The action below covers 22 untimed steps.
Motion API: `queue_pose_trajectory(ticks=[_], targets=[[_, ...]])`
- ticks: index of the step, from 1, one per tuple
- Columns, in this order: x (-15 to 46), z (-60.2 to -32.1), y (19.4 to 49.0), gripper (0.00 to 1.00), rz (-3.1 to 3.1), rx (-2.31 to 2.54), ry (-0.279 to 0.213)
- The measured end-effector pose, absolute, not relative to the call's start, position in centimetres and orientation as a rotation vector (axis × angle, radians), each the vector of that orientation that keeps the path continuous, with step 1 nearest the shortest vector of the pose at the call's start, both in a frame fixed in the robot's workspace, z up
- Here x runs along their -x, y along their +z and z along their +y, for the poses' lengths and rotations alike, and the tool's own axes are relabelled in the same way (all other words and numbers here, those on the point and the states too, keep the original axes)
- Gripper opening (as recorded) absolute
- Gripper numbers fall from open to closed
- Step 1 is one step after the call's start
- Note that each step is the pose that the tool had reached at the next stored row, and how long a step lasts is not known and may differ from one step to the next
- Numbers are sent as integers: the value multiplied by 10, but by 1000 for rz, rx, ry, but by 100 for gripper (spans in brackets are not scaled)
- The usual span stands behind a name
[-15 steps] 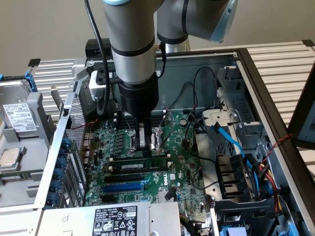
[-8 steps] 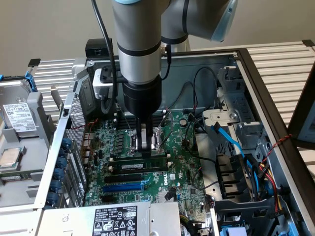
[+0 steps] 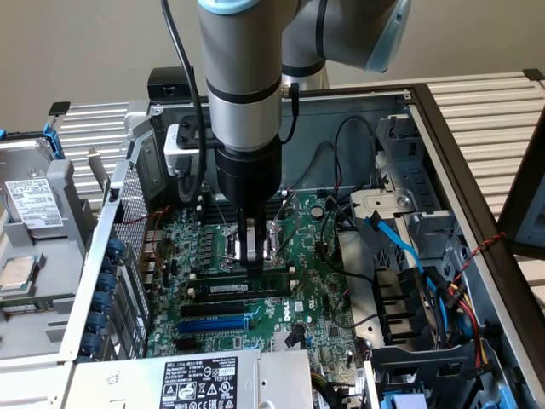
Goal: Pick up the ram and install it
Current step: 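Press down the ram until it locks into place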
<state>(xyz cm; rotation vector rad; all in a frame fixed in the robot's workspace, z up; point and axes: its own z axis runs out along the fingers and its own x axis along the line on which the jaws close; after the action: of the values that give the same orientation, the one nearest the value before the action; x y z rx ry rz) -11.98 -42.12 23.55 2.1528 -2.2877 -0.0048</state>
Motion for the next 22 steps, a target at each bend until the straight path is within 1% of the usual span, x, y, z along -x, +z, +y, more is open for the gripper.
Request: queue_pose_trajectory(ticks=[22], targets=[[117, -421, 229, 10, -2285, -2150, 2]])
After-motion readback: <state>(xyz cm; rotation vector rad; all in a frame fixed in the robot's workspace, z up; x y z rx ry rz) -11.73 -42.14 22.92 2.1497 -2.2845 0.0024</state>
